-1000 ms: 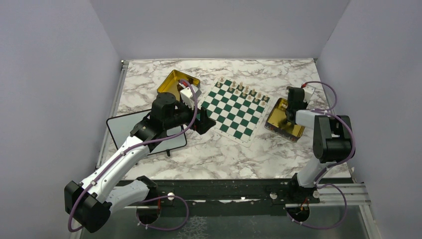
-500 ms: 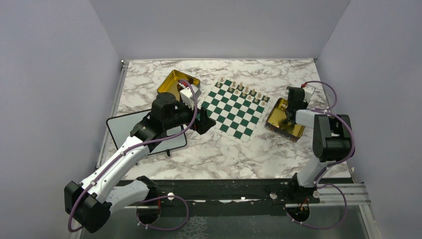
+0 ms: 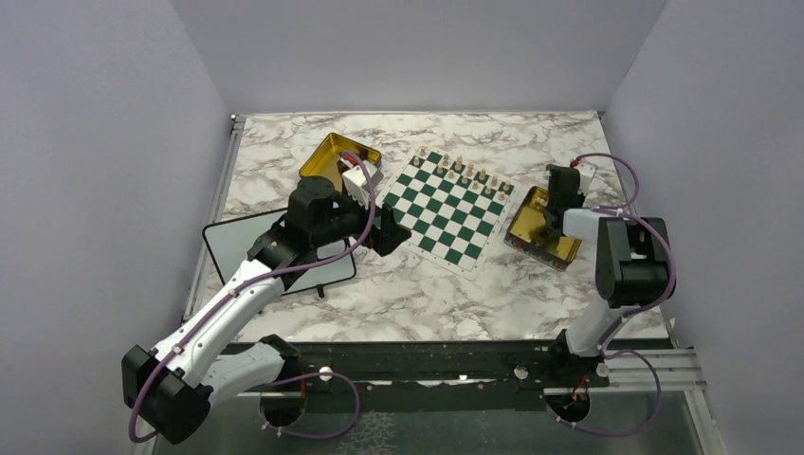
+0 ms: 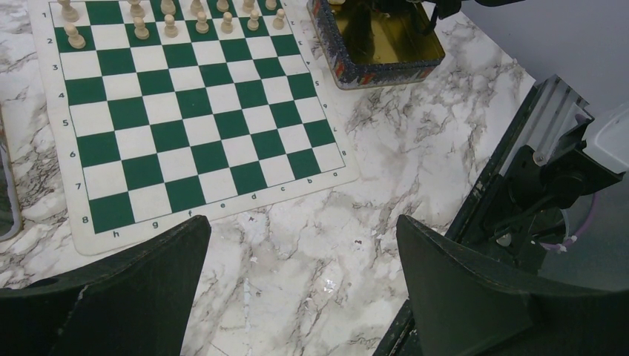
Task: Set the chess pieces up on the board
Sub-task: Pick up the chess piece from the storage box.
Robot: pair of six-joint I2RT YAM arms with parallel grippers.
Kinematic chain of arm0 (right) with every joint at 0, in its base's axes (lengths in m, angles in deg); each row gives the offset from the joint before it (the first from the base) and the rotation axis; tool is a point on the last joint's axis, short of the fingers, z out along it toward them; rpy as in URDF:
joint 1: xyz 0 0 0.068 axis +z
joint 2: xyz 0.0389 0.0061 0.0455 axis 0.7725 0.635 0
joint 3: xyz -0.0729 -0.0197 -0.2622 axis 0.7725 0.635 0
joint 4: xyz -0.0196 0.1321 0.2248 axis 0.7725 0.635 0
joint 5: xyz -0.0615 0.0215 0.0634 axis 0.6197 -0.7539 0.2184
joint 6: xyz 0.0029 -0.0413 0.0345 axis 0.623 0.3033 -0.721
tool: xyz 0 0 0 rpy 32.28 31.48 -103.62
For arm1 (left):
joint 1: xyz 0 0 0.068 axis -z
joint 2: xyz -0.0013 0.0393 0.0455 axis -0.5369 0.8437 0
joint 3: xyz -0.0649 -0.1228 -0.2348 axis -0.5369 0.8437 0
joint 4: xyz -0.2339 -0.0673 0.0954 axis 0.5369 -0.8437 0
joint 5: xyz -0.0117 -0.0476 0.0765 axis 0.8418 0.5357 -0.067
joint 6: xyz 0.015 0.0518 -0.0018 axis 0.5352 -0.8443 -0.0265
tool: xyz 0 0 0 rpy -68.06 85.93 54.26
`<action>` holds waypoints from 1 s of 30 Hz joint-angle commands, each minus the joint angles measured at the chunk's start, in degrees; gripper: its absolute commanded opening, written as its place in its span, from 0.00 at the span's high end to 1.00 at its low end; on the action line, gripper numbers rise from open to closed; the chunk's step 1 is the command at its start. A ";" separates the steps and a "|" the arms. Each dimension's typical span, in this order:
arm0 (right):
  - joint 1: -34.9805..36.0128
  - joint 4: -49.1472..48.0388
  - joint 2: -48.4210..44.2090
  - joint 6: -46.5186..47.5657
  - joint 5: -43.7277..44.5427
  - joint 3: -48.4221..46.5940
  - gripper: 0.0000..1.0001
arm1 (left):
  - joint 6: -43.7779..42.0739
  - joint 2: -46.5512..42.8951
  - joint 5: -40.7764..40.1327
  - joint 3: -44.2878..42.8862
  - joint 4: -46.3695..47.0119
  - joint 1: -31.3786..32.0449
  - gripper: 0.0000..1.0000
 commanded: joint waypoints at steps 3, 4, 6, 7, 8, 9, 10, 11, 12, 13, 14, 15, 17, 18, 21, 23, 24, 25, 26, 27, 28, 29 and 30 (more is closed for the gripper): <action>-0.14 2.34 -2.99 2.15 -6.75 -0.24 0.84 | 0.15 -1.17 0.72 0.22 1.61 -0.30 0.04; -0.13 2.87 -3.69 2.37 -7.75 -0.24 0.85 | 0.19 -1.10 0.79 0.27 1.72 -0.36 0.04; -0.12 4.22 -4.95 3.13 -9.17 -0.25 0.85 | 0.28 -1.07 1.01 0.28 1.79 -0.24 0.04; -0.12 4.93 -5.52 3.82 -10.46 -0.29 0.85 | 0.36 -1.09 1.10 0.36 1.89 -0.33 0.04; -0.08 6.14 -6.06 4.12 -11.51 -0.38 0.85 | 0.45 -1.05 1.23 0.37 1.96 -0.30 0.04; -0.04 7.29 -6.48 4.32 -12.60 -0.47 0.85 | 0.50 -1.10 1.39 0.37 2.08 -0.34 0.04; 0.03 8.44 -6.99 4.08 -13.07 -0.25 0.85 | 0.59 -1.05 1.51 0.42 2.08 -0.29 0.04; 0.11 8.90 -7.51 3.92 -13.80 0.14 0.85 | 0.67 -0.98 1.52 0.38 2.16 -0.27 0.04; 0.18 9.04 -8.01 4.37 -15.01 0.60 0.84 | 0.72 -0.94 1.69 0.45 2.23 -0.31 0.04; 0.33 9.35 -8.54 4.53 -15.81 0.83 0.84 | 0.77 -0.89 1.77 0.53 2.34 -0.28 0.04; 0.51 9.44 -9.15 4.62 -16.86 1.01 0.84 | 0.92 -0.81 1.88 0.55 2.48 -0.22 0.04; 0.71 10.24 -9.75 4.64 -18.01 0.99 0.84 | 1.10 -0.65 2.10 0.61 2.65 -0.31 0.04; 0.75 11.80 -10.94 4.35 -19.77 1.10 0.84 | 1.34 -0.50 2.53 0.63 2.79 -0.23 0.04; 0.75 12.00 -11.59 4.37 -20.33 1.33 0.84 | 1.45 -0.49 2.69 0.64 2.82 -0.26 0.04; 0.75 12.17 -12.96 5.00 -20.48 1.81 0.84 | 1.67 -0.36 2.79 0.89 3.16 -0.17 0.04; 0.75 12.92 -12.61 5.21 -19.88 1.39 0.85 | 1.82 -0.32 2.73 1.04 3.30 -0.15 0.04; 0.75 13.42 -12.33 5.07 -19.14 1.02 0.85 | 1.90 -0.26 2.74 1.12 3.38 -0.17 0.04; 0.75 14.09 -11.97 4.75 -18.05 0.61 0.86 | 2.07 -0.30 2.74 1.23 3.59 -0.17 0.04; 0.75 14.82 -11.57 4.58 -17.15 0.14 0.87 | 2.11 -0.21 2.76 1.37 3.76 -0.13 0.04; 0.75 15.23 -11.44 4.56 -16.63 -0.28 0.88 | 2.22 -0.18 2.67 1.54 4.02 -0.13 0.04; 1.65 15.79 -11.44 4.60 -16.29 -0.71 0.89 | 2.28 -0.04 2.58 1.67 4.21 -0.17 0.04; 2.09 15.67 -11.60 4.75 -16.13 -0.79 0.89 | 2.37 0.05 2.46 1.77 4.25 -0.13 0.04; 2.29 15.20 -11.83 5.15 -16.27 -0.50 0.89 | 2.40 0.25 2.36 1.78 4.25 -0.18 0.05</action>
